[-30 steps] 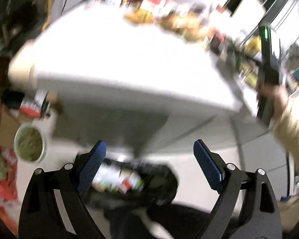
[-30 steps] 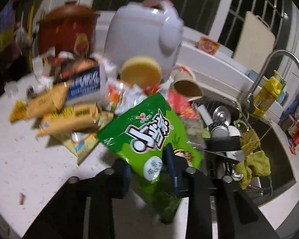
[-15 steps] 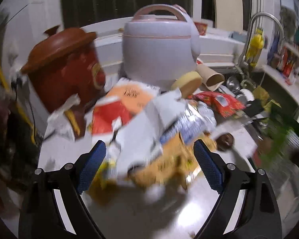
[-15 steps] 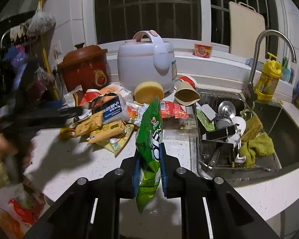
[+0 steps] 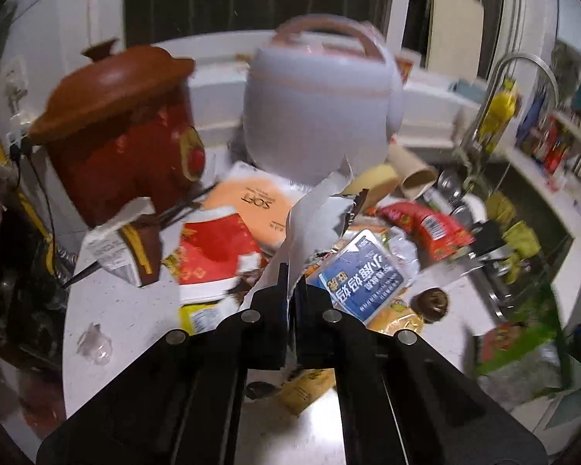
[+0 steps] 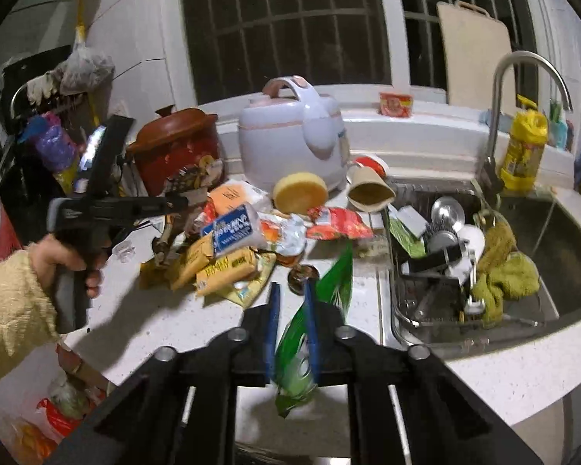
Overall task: Collect trash
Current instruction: 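Grasp the green snack bag with the right tool while the left tool grasps the silver foil wrapper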
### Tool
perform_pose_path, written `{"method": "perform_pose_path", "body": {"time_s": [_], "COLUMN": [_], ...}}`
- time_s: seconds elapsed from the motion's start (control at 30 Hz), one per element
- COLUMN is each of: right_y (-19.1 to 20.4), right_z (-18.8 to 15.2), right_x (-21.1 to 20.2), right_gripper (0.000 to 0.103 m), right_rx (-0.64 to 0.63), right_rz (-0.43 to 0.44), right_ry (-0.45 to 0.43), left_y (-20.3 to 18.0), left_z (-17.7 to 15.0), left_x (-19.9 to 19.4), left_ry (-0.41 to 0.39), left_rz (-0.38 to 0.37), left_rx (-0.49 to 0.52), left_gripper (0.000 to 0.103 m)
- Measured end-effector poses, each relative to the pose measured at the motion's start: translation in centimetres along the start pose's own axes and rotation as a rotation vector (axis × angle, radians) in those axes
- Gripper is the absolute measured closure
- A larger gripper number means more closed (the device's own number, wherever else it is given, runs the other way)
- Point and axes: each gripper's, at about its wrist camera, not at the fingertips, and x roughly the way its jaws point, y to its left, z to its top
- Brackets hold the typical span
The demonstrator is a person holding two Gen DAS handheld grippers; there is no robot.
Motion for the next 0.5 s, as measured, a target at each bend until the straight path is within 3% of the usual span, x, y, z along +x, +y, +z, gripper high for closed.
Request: {"method": "perform_pose_path", "body": {"time_s": [0.23, 0.37, 0.4, 0.43, 0.5], "right_y": [0.3, -0.5, -0.8, -1.3, -1.9], "right_z": [0.0, -0.5, -0.6, -0.8, -1.1], "right_x": [2.7, 3.3, 3.2, 3.1, 2.3], "right_gripper": [0.103, 0.102, 0.086, 0.055, 0.044], "right_rx": [-0.011, 0.026, 0.044, 0.060, 0.071], "right_rz": [0.006, 0.004, 0.016, 0.012, -0.023], "right_ry": [0.046, 0.077, 0.081, 0.082, 0.055], "left_y": [3.6, 4.8, 5.0, 5.1, 5.5], "left_z": [-1.2, -2.1, -2.6, -2.9, -3.9], "left_x": [-8.3, -11.6, -12.5, -12.8, -13.8], "left_ry": [-0.152, -0.197, -0.206, -0.210, -0.214], "left_rz": [-0.020, -0.030, -0.031, -0.027, -0.035], "left_rx": [-0.084, -0.097, -0.098, -0.099, -0.107], "left_gripper": [0.101, 0.101, 0.101, 0.101, 0.101]}}
